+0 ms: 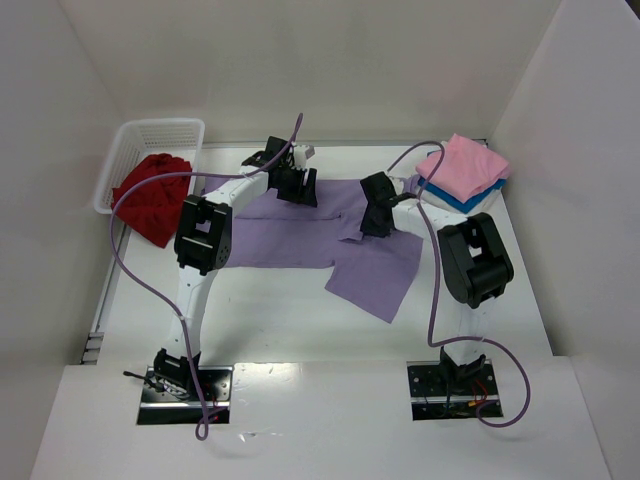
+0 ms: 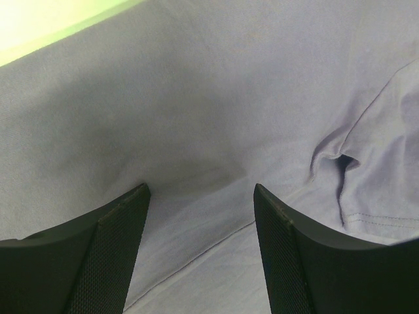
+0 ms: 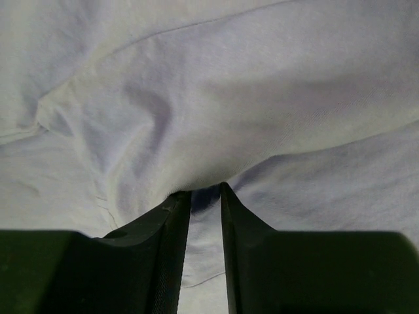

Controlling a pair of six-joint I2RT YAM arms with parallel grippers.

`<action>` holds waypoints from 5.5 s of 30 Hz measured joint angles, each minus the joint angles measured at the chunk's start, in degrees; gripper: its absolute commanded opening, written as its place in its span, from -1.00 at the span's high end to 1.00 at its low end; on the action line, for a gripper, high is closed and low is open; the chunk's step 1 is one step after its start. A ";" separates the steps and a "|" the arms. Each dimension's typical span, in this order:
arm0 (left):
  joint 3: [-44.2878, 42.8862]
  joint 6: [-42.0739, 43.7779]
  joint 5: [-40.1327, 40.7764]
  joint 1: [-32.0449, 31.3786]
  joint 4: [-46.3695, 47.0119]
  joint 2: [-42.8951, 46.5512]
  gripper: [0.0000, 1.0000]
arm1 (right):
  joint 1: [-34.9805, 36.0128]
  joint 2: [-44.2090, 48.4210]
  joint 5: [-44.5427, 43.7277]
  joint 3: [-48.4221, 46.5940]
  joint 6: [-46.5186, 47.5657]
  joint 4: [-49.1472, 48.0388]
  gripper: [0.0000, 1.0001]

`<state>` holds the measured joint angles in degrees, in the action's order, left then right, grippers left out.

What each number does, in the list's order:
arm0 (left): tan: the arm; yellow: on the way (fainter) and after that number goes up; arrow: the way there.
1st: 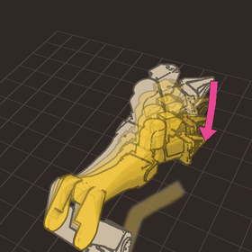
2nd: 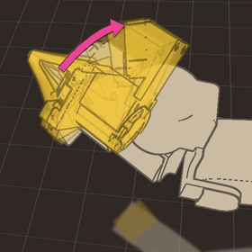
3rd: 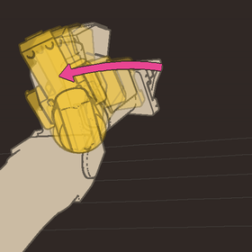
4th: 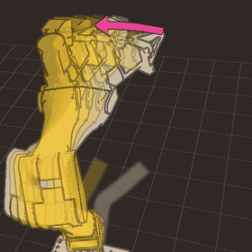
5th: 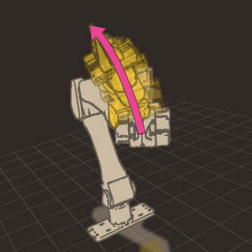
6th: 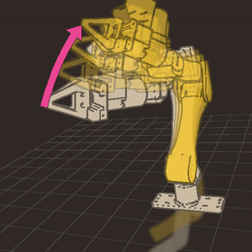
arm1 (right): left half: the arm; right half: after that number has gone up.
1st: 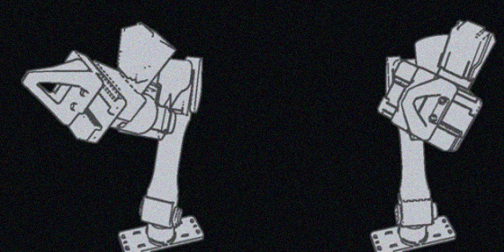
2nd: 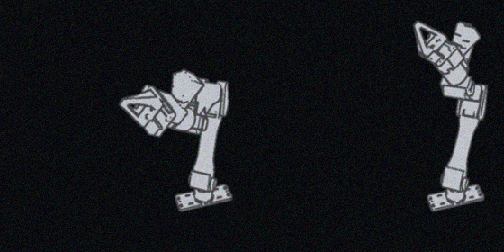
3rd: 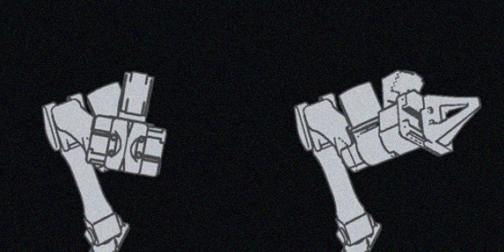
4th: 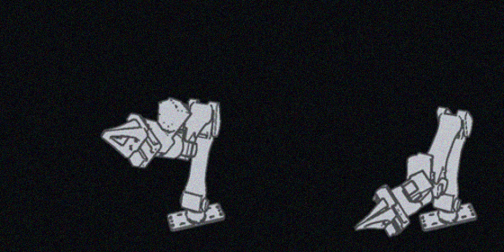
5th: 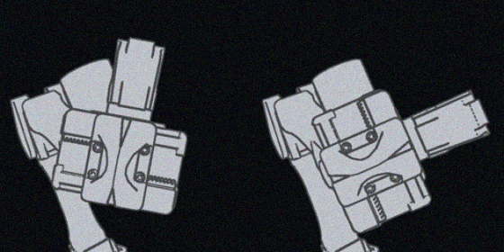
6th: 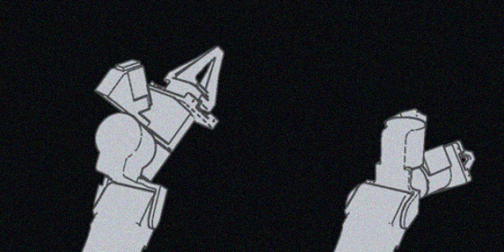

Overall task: Fold and stack the t-shirts
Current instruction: Fold the flattened tshirt in 1/3 of the way, then grap the side of the flattened tshirt closest away from the robot with both arms

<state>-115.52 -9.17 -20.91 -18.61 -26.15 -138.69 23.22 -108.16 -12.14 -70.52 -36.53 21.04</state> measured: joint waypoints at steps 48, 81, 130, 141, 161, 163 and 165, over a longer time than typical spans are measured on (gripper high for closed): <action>-0.52 -0.02 -0.02 0.02 -0.44 -0.31 -0.48 | -6.23 12.24 -6.23 8.48 0.31 9.81 1.00; 31.23 -5.22 4.48 8.22 1.99 30.21 -0.98 | -6.23 32.17 1.95 21.99 -6.58 10.67 -1.00; 61.26 -18.01 22.53 19.34 -1.68 60.28 -1.00 | 7.02 28.17 -1.95 30.45 -24.02 16.81 -0.27; 61.26 -16.17 21.31 22.01 -2.27 61.40 -1.00 | 7.02 24.52 -2.86 27.65 -24.26 17.49 0.82; 61.22 -13.25 22.97 26.95 -4.11 52.68 -0.90 | 7.02 26.08 -3.80 27.78 -26.82 17.66 0.93; 61.20 -13.25 23.47 26.97 -4.31 51.65 -0.83 | 7.02 26.53 -3.78 27.93 -26.86 17.64 0.93; 61.18 -13.25 23.98 27.12 -4.35 50.75 -0.78 | 7.02 27.19 -3.74 28.13 -26.88 17.59 0.93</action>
<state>-54.35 -22.41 3.07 8.51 -30.50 -87.94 30.24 -80.97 -15.88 -42.39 -63.42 38.63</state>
